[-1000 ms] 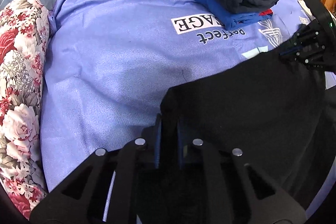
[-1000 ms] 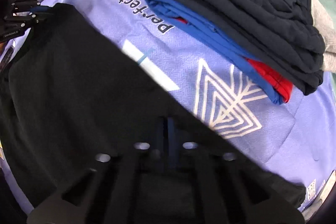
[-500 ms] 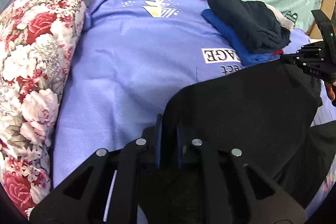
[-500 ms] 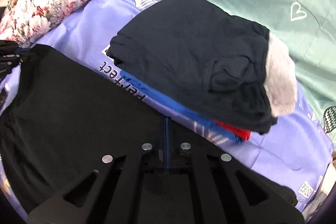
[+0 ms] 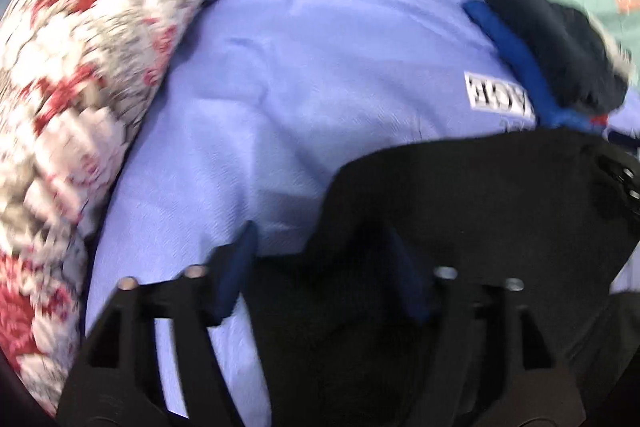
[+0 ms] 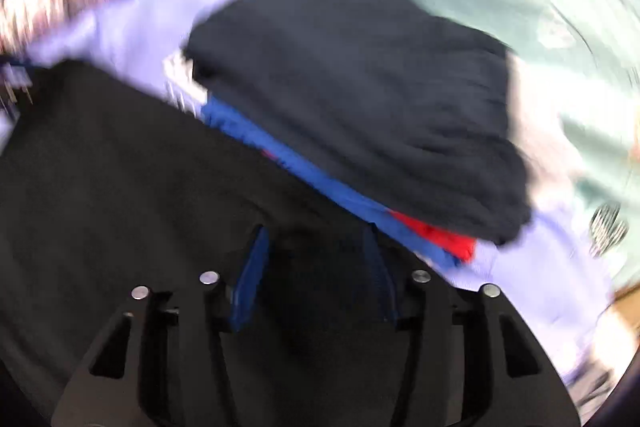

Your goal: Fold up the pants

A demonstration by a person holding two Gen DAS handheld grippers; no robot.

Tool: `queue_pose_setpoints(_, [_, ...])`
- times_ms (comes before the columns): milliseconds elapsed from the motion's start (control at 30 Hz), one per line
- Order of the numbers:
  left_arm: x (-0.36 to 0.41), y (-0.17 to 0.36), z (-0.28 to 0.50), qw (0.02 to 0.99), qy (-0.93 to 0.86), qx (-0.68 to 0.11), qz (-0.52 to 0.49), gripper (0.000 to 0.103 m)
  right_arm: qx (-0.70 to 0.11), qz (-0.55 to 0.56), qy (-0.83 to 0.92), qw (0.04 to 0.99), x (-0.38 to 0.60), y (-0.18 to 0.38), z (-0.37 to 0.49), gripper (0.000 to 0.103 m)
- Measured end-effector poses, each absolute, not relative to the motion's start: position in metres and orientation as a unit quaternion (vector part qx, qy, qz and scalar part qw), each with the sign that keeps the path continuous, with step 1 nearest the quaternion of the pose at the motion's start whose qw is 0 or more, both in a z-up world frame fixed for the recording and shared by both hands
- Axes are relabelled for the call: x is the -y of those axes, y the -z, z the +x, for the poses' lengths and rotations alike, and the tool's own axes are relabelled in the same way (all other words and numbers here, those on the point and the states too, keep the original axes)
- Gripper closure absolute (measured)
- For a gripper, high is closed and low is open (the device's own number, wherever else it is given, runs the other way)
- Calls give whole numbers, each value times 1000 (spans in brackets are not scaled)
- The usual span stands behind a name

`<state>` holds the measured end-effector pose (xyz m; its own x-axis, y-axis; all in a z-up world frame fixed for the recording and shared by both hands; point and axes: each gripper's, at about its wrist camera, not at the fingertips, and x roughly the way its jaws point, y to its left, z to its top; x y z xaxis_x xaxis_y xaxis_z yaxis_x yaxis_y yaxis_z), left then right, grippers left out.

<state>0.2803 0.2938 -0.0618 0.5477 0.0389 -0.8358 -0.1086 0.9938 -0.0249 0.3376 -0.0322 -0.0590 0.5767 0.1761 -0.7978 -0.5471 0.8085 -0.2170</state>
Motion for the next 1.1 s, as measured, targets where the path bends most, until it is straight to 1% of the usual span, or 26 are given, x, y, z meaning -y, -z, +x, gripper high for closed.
queue_pose_setpoints(67, [-300,52,267,884,-47,-463,-42,35,-403,-157,-213,876,77,36,331,52])
queue_pose_setpoints(133, [-304,42,254,888,-50,-455,-48,30,-410,-110,-188,886,128,23,327,49])
queue_pose_setpoints(200, [-306,33,236,892,-50,-446,-56,26,-423,-63,-131,894,202,20,324,48])
queue_pose_setpoints(300, [-297,26,208,894,-41,-439,-73,21,-439,8,-30,898,308,27,317,48])
queue_pose_setpoints(400, [-278,26,183,895,-26,-435,-96,20,-454,68,55,887,396,42,304,48])
queue_pose_setpoints(467, [-259,34,169,891,-15,-440,-108,19,-464,100,80,876,434,57,296,48])
queue_pose_setpoints(567, [-232,47,155,886,-3,-448,-122,19,-479,139,75,863,460,78,298,48])
queue_pose_setpoints(767, [-188,67,137,875,9,-470,-117,19,-512,112,79,848,444,118,326,49])
queue_pose_setpoints(800, [-183,68,136,875,10,-472,-112,19,-510,97,82,851,439,119,329,55])
queue_pose_setpoints(833, [-179,69,136,875,10,-474,-104,19,-505,92,76,855,436,118,332,76])
queue_pose_setpoints(867, [-177,69,136,875,8,-474,-101,19,-503,99,65,856,435,116,335,83])
queue_pose_setpoints(900, [-176,69,135,874,7,-474,-101,19,-498,98,67,859,434,111,337,86])
queue_pose_setpoints(933, [-175,69,135,874,6,-475,-105,19,-489,88,69,865,432,106,339,87])
queue_pose_setpoints(1000, [-177,68,135,873,2,-474,-110,19,-440,52,79,893,425,80,341,87])
queue_pose_setpoints(1100, [-178,66,136,876,-15,-471,-99,19,-404,8,109,908,418,58,349,87])
